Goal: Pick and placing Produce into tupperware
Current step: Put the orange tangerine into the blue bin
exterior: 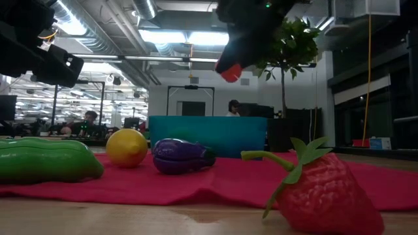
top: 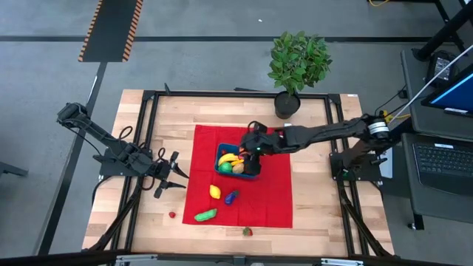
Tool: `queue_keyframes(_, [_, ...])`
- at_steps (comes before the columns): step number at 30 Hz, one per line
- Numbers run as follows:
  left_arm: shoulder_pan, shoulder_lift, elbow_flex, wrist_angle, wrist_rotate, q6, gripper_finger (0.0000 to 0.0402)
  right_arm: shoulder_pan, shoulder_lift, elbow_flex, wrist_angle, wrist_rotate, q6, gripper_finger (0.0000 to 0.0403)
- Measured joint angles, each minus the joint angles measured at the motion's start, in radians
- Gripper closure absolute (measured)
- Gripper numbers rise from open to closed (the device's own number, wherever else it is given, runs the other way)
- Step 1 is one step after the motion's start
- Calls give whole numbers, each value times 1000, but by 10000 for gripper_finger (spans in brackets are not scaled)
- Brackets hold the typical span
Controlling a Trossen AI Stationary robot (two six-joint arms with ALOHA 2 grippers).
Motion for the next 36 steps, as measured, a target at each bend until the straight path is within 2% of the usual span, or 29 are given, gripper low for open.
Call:
queue_keyframes(3, [0, 0, 0, 0, 0, 0, 239, -6, 53, 59, -66, -15, -17, 163])
queue_keyframes(7, [0, 0, 0, 0, 0, 0, 239, -15, 87, 92, -69, -43, -44, 163])
queue_keyframes(22, [0, 0, 0, -1, 1, 0, 239, -19, 174, 95, -48, -106, -16, 163])
queue_keyframes(36, [0, 0, 0, -8, 0, 0, 239, -67, 250, 95, -152, -106, 21, 163])
